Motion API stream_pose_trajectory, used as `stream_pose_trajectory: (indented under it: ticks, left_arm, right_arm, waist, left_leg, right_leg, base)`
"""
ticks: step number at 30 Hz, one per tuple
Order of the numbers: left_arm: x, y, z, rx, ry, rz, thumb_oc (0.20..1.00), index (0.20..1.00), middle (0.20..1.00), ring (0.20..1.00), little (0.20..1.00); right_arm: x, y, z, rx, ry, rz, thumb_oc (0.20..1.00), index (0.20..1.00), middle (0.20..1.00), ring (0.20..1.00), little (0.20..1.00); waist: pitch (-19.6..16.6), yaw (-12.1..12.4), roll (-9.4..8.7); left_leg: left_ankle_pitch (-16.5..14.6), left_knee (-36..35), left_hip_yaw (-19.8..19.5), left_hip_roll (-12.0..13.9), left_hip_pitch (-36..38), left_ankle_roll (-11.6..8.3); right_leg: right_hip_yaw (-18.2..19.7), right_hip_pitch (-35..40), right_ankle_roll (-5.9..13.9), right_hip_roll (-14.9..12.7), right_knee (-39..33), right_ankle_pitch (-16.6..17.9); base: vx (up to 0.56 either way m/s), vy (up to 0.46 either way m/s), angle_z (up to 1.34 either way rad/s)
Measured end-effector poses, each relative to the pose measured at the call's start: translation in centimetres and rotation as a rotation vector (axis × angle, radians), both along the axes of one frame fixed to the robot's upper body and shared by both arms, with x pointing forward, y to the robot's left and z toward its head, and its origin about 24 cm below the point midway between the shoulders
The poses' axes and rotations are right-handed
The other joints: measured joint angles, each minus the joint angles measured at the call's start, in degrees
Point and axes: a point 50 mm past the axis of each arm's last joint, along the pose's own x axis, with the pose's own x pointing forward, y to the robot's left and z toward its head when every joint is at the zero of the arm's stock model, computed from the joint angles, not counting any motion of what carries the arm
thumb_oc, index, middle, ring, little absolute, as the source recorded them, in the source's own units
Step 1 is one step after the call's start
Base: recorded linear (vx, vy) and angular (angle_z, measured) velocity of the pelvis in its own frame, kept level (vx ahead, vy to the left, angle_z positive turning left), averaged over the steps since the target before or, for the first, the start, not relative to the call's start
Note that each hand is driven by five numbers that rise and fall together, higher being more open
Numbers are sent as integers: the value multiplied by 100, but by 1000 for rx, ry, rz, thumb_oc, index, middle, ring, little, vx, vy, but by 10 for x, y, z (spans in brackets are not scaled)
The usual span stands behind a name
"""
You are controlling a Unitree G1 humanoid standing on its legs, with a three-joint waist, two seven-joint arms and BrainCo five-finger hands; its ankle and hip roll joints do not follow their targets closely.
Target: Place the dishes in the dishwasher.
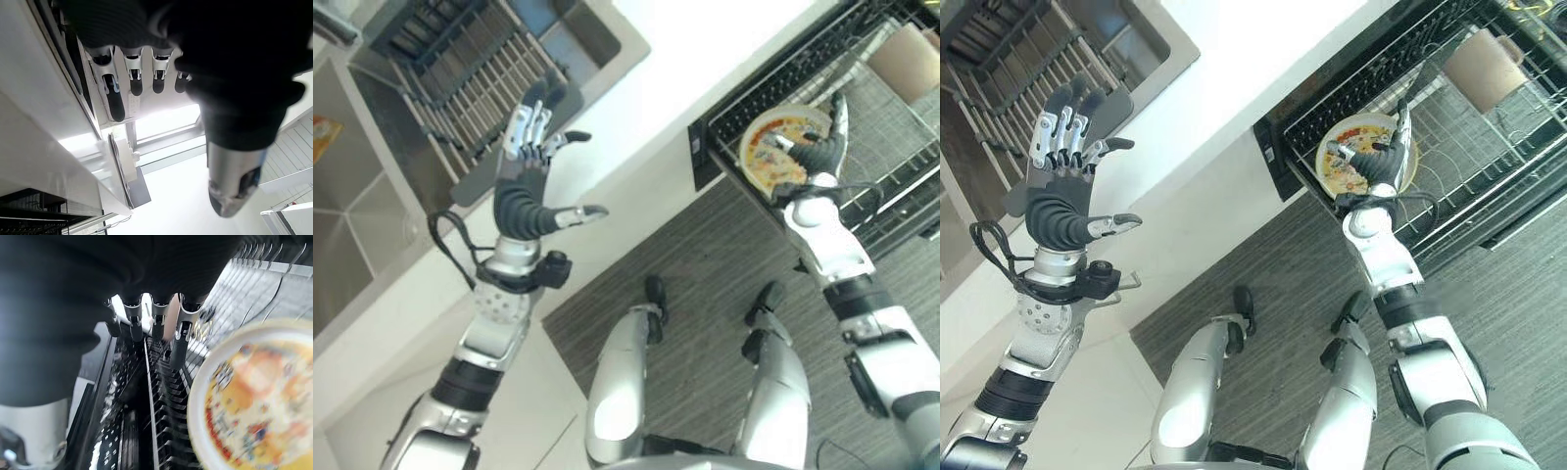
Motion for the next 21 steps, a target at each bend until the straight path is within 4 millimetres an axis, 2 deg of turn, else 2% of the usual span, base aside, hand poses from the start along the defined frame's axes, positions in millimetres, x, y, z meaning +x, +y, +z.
stream_pose_trajectory:
  ticks: [2,7,10,13,17,21]
  left_arm:
    - [-3,1,-7,4,21,21,1000,1000,1000,1000,1000]
    - [-8,6,-17,-6,54,56,1000,1000,1000,1000,1000]
    - [-13,13,-25,-26,83,91,1000,1000,1000,1000,1000]
    - [-19,23,-29,-33,96,137,1000,1000,1000,1000,1000]
    - [-34,40,-34,-33,114,206,1000,1000,1000,1000,1000]
    - [-44,48,-47,-12,174,234,1000,1000,1000,1000,1000]
  right_arm:
    - [-8,1,-10,-47,2,-9,1000,1000,1000,1000,1000]
    - [-23,-5,-6,-91,-22,0,1000,1000,1000,1000,1000]
    - [-48,-15,-20,-156,10,22,1000,1000,1000,1000,1000]
    - [-66,-21,-17,-166,-55,87,1000,1000,1000,1000,1000]
    - [-100,-49,-10,-180,-165,45,1000,1000,1000,1000,1000]
    - [-119,-54,-2,-196,-272,65,1000,1000,1000,1000,1000]
  waist:
    - [0,-85,-3]
    - [2,-180,-8]
    - [-4,-304,-20]
    - [-94,-384,-122]
    - [-640,-517,-207]
    - [-1141,-617,-213]
  left_leg:
    - [-64,13,56,13,174,13]
    - [-122,-84,147,35,728,-56]
    - [-151,-385,203,30,1479,-115]
    - [-203,-554,286,67,1995,-197]
    - [-208,-738,320,127,2300,-290]
    - [-164,-1017,414,139,2664,-375]
  right_leg:
    - [-7,159,32,-12,-19,26]
    - [39,506,22,-2,192,10]
    - [6,1191,131,45,76,-158]
    - [30,1576,181,102,52,-266]
    - [29,1823,129,231,7,-322]
    - [42,2060,145,366,-151,-342]
  base:
    - [22,37,-21]
    - [13,20,-7]
    - [89,9,-5]
    - [105,-7,-16]
    - [104,-20,-6]
    - [70,-33,-12]
